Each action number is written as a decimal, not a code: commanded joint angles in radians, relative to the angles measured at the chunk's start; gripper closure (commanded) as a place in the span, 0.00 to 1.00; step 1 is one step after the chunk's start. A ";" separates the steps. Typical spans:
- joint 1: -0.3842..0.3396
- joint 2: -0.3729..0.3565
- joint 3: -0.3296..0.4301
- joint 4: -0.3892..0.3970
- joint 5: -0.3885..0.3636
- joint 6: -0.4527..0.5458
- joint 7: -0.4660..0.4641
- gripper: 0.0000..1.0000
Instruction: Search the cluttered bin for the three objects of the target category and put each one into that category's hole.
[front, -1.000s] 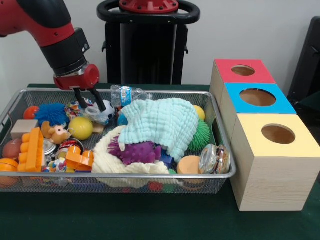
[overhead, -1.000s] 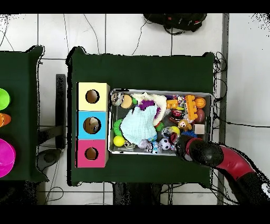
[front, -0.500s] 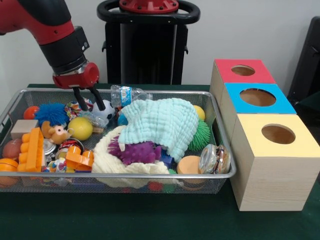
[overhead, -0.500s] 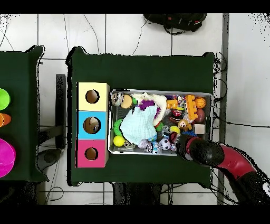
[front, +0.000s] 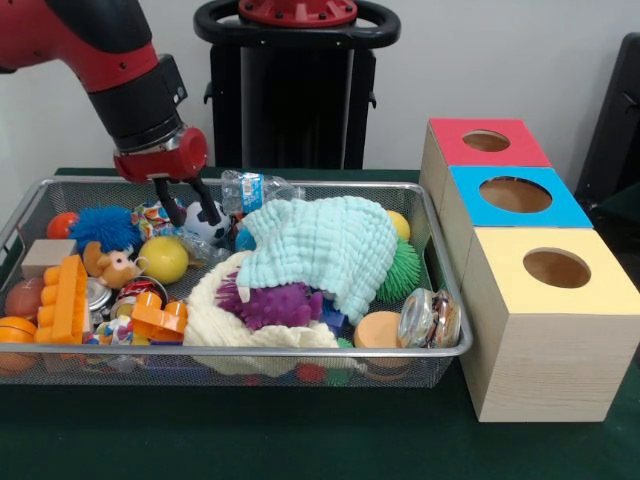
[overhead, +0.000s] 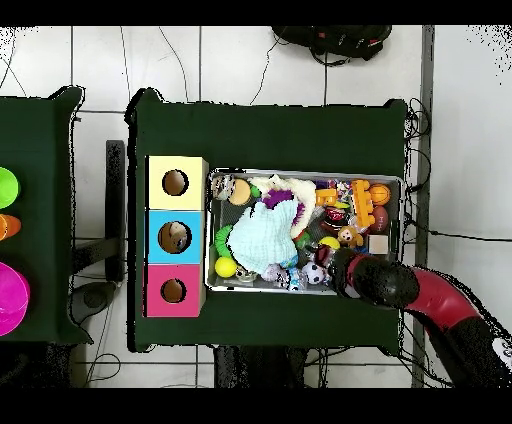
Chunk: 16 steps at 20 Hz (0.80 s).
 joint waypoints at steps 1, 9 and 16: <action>0.037 0.065 0.039 -0.108 -0.028 0.003 -0.095 0.00; 0.022 0.059 0.047 -0.095 -0.015 0.015 -0.102 0.00; 0.020 0.045 0.051 -0.085 -0.005 0.027 -0.098 0.00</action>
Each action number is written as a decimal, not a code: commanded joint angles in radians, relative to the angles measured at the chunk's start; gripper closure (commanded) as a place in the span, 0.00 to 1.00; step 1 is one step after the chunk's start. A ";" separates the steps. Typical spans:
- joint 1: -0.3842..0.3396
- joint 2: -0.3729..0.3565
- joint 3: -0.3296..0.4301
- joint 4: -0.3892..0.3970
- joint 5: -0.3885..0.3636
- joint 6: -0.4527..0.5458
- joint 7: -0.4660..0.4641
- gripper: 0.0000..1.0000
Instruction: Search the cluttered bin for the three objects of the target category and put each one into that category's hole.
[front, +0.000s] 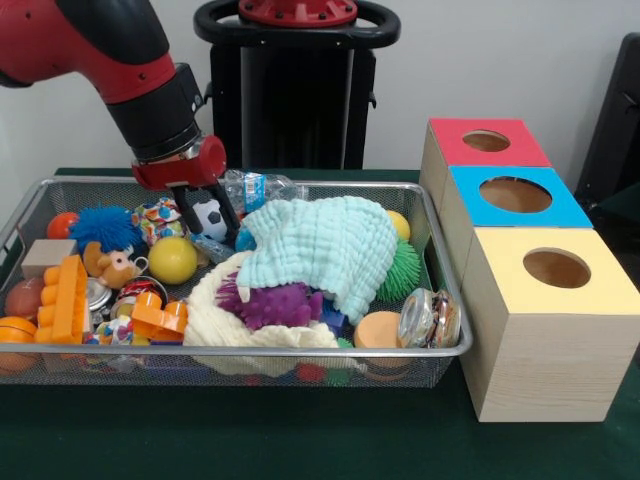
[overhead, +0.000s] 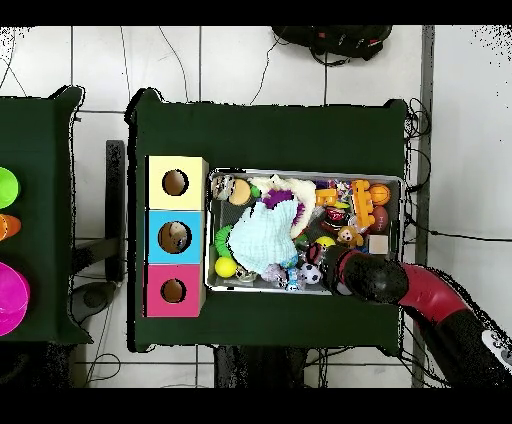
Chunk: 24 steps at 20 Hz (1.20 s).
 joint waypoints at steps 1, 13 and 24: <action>-0.001 0.021 0.048 -0.083 -0.006 0.028 -0.099 0.00; 0.054 -0.266 0.063 -0.044 0.094 0.265 -0.095 0.00; 0.064 -0.206 0.059 -0.073 0.079 0.191 -0.097 0.00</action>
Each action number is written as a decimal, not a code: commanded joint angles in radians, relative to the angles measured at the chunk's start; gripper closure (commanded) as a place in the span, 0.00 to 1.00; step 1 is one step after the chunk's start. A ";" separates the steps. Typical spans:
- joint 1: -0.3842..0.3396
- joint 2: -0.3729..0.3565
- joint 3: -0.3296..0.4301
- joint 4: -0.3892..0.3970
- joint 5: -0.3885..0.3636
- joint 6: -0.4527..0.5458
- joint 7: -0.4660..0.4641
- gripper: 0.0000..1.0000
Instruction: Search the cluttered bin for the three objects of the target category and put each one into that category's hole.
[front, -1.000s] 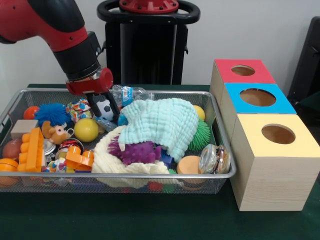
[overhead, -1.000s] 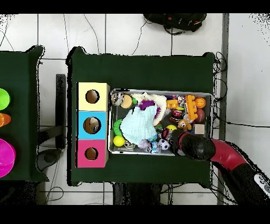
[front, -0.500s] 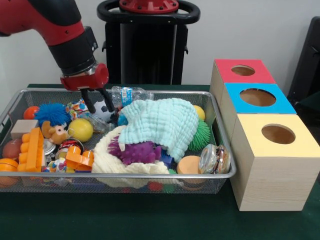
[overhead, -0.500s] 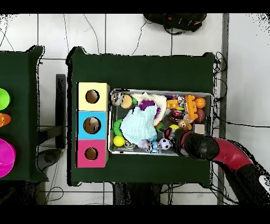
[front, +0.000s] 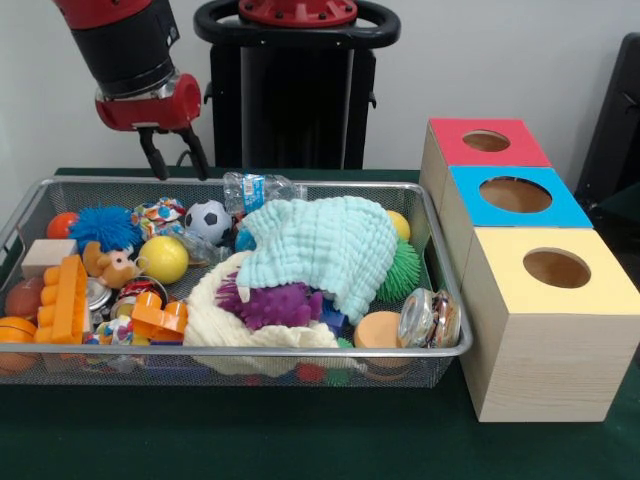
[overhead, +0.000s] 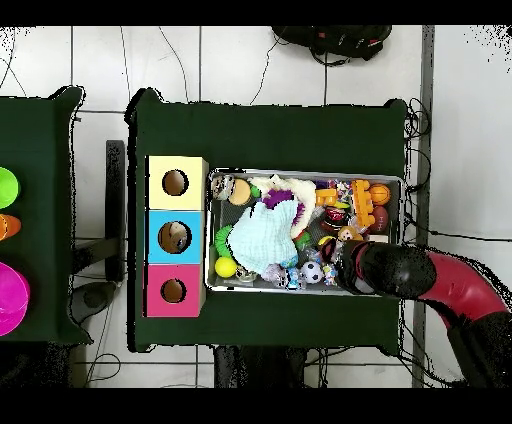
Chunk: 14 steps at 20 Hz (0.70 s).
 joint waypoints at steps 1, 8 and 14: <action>0.020 0.031 0.043 -0.080 -0.015 -0.030 -0.090 0.00; 0.047 0.155 0.027 -0.195 -0.059 -0.071 -0.121 0.00; 0.048 0.227 0.034 -0.272 -0.072 -0.063 -0.157 0.00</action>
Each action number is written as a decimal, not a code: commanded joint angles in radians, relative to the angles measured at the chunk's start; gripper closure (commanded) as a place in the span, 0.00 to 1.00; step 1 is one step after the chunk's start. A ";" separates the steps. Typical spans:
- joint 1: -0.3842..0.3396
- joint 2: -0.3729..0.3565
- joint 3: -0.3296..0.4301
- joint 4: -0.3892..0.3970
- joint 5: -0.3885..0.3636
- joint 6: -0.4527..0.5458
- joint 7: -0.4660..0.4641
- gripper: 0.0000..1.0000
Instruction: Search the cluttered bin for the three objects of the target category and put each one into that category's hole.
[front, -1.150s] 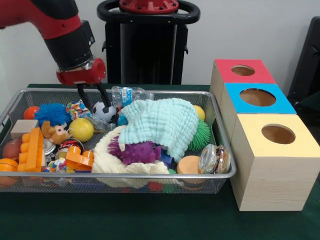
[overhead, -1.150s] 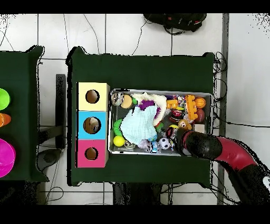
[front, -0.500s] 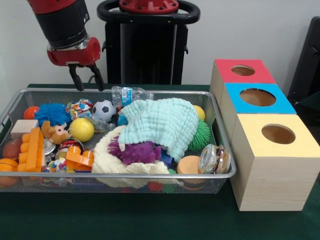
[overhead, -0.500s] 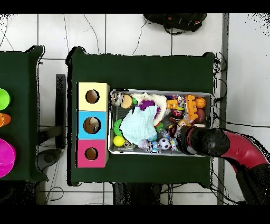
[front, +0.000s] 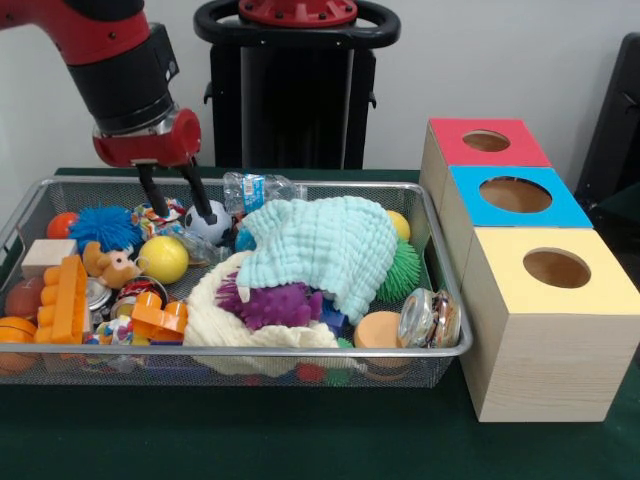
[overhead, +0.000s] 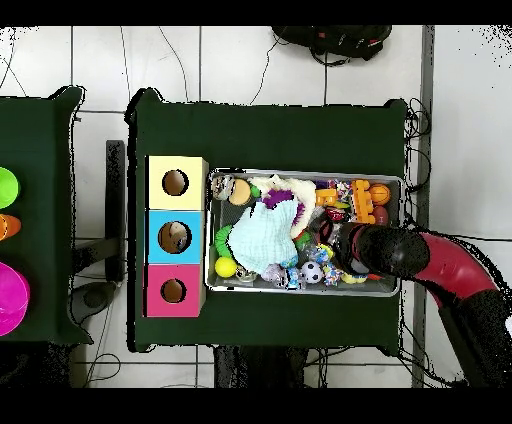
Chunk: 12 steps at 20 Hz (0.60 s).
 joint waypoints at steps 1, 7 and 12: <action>0.017 0.124 0.035 -0.163 -0.056 -0.048 -0.156 0.00; 0.011 0.172 0.042 -0.195 -0.061 -0.051 -0.172 0.00; 0.019 0.185 0.034 -0.164 -0.078 -0.094 -0.138 0.00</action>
